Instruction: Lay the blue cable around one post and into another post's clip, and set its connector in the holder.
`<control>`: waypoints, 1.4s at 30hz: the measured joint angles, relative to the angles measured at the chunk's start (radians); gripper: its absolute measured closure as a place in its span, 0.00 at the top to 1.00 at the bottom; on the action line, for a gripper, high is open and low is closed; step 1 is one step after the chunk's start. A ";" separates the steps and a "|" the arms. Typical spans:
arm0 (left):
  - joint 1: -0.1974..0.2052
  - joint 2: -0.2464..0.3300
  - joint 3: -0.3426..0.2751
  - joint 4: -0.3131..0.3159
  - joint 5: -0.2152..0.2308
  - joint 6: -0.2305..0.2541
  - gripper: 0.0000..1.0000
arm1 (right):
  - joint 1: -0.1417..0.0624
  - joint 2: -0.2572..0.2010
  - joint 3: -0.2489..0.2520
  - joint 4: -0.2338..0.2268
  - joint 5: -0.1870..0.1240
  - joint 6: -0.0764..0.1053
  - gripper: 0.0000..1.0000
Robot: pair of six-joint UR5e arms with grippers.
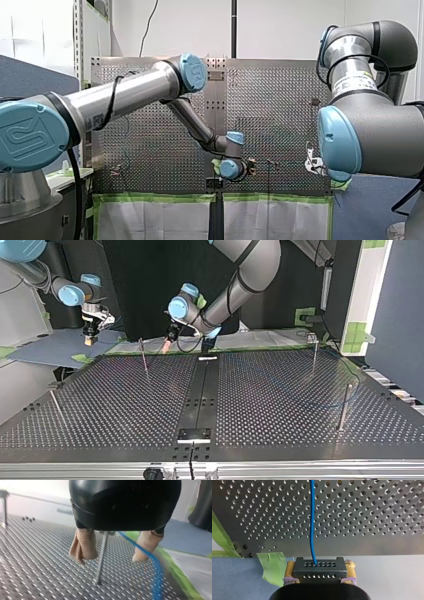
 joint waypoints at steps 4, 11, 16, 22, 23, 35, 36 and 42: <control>-0.006 0.017 -0.038 0.014 0.010 0.004 1.00 | -0.001 0.000 0.000 -0.002 -0.010 0.006 0.00; -0.032 0.021 -0.082 0.002 0.011 0.010 1.00 | -0.008 0.000 0.000 -0.003 -0.014 0.012 0.00; -0.045 0.024 -0.085 -0.029 0.013 0.032 1.00 | -0.009 0.001 0.000 -0.007 -0.019 0.018 0.00; -0.060 0.043 -0.086 -0.047 0.010 0.049 1.00 | -0.009 0.002 0.000 -0.009 -0.025 0.024 0.00; -0.063 0.049 -0.086 -0.048 0.008 0.051 1.00 | -0.009 0.003 0.000 -0.010 -0.026 0.024 0.00; -0.081 0.068 -0.087 -0.049 0.000 0.053 1.00 | -0.011 0.004 0.000 -0.011 -0.026 0.026 0.00; -0.081 0.068 -0.087 -0.049 -0.002 0.053 1.00 | -0.011 0.004 0.000 -0.011 -0.027 0.026 0.00; -0.083 0.069 -0.087 -0.051 -0.012 0.051 1.00 | -0.011 0.009 0.000 -0.017 -0.035 0.035 0.00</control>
